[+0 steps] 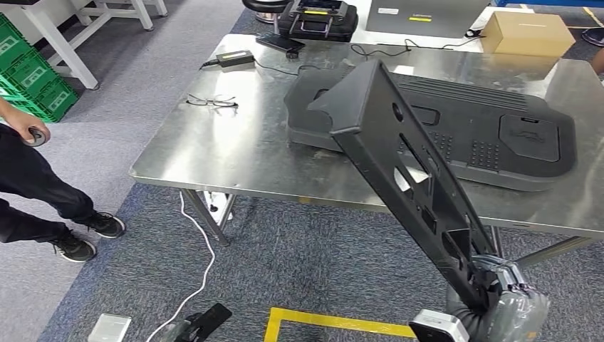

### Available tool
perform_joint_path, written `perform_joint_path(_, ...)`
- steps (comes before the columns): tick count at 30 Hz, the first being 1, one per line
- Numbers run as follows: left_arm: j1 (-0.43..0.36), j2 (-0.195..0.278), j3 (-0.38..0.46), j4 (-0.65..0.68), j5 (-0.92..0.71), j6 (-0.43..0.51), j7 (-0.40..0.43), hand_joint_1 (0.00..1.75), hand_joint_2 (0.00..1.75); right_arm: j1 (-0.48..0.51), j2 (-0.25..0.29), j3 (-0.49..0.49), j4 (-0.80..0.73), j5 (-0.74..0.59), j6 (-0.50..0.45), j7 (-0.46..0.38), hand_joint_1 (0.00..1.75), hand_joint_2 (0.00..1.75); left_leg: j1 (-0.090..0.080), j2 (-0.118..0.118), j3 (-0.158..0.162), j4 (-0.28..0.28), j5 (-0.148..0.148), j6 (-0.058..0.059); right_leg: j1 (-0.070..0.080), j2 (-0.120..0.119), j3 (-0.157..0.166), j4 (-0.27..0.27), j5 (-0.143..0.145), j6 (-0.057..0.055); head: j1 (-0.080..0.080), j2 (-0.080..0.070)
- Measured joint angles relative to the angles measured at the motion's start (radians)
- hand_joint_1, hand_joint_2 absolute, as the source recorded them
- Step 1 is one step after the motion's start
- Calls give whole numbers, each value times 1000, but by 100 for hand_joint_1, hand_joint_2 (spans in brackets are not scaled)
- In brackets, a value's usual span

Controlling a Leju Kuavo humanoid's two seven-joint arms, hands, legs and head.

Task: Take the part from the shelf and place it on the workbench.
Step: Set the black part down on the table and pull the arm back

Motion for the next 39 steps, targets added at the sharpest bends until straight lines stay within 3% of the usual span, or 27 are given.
perform_joint_path(7,-1,0,-6,0,-3,-18,-6,0,175,-10,-5,-1,-16,22,0,-3,175,175,0,0,0,0,0,0,0,0,0,0,0,0,0,0)
perform_joint_path(11,-5,0,-7,0,-6,-21,1,0,0,-27,-11,-2,-21,54,0,5,175,175,0,0,0,0,0,0,0,0,0,0,0,0,0,0)
perform_joint_path(16,-18,0,-22,0,-39,-12,47,0,0,-105,-38,-3,-8,195,0,79,175,175,0,0,0,0,0,0,0,0,1,0,1,0,0,0)
perform_joint_path(24,-43,-3,-57,0,-67,-15,78,0,0,-315,-109,-2,85,418,43,268,175,175,0,0,1,1,1,0,0,0,1,0,2,0,0,0)
perform_joint_path(30,-50,-5,-73,0,-74,-20,86,0,0,-438,-152,3,157,461,79,328,175,175,0,0,1,1,1,0,0,-1,1,0,2,1,0,0)
perform_joint_path(33,-53,-5,-84,0,-79,-26,97,0,0,-504,-170,9,195,502,121,380,175,175,0,0,1,1,1,0,0,1,1,1,2,1,0,0)
perform_joint_path(39,-61,-5,-111,0,-94,-42,117,0,0,-735,-203,20,338,584,241,470,175,175,0,0,1,2,2,0,-1,0,1,1,5,1,0,0)
